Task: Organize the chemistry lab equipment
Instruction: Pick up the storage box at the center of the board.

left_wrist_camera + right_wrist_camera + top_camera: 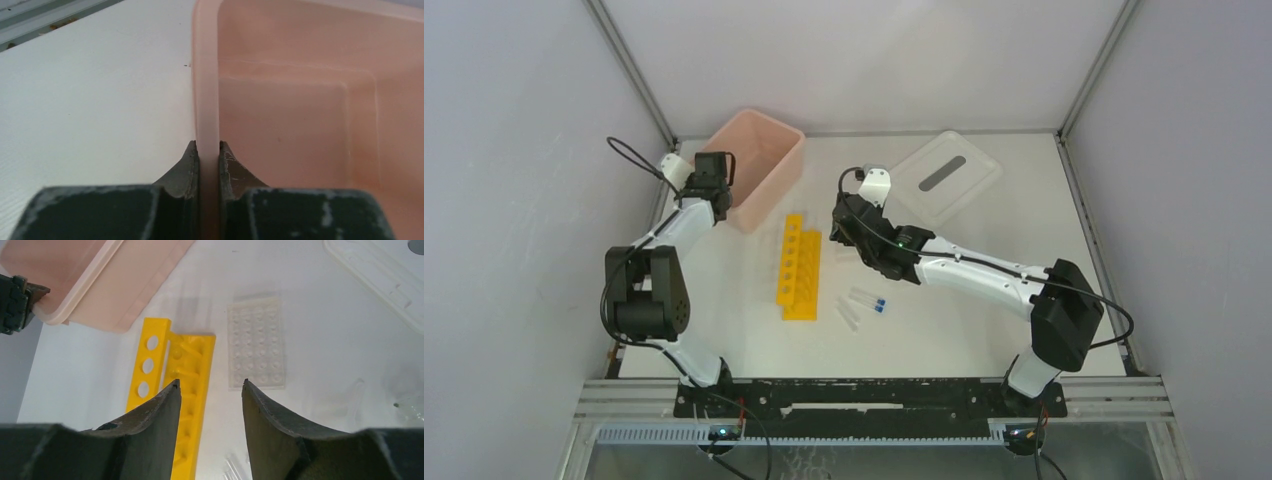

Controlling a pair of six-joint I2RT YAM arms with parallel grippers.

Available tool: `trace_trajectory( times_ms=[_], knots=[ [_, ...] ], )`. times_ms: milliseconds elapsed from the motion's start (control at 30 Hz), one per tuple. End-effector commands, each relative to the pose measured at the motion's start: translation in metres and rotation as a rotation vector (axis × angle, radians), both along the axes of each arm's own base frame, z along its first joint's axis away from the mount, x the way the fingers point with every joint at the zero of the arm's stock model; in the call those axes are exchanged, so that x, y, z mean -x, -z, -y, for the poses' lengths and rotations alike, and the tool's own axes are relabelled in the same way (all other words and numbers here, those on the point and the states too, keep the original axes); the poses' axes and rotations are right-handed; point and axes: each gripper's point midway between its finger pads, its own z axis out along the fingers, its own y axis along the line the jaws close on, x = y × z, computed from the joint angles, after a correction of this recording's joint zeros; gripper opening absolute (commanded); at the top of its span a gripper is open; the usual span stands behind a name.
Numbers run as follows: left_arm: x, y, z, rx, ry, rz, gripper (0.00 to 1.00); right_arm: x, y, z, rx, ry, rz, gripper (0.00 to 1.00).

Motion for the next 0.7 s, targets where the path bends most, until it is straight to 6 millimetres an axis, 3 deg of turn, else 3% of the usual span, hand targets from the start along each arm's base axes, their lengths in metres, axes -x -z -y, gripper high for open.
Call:
trace_trajectory(
  times_ms=[0, 267, 400, 667],
  knots=[
    [-0.013, -0.03, -0.002, -0.013, 0.041, 0.045, 0.02, 0.001, -0.025, 0.004, -0.064, 0.002, 0.043, 0.55],
    [-0.021, -0.053, 0.005, -0.056, 0.148, 0.137, 0.0, -0.005, -0.026, 0.013, -0.042, 0.014, 0.055, 0.54],
    [-0.031, -0.078, 0.012, -0.09, 0.218, 0.238, 0.0, -0.01, -0.025, 0.021, -0.023, 0.031, 0.058, 0.54],
    [-0.029, -0.118, 0.009, -0.144, 0.224, 0.355, 0.0, -0.02, -0.027, 0.044, -0.017, 0.081, 0.076, 0.54]
  ],
)
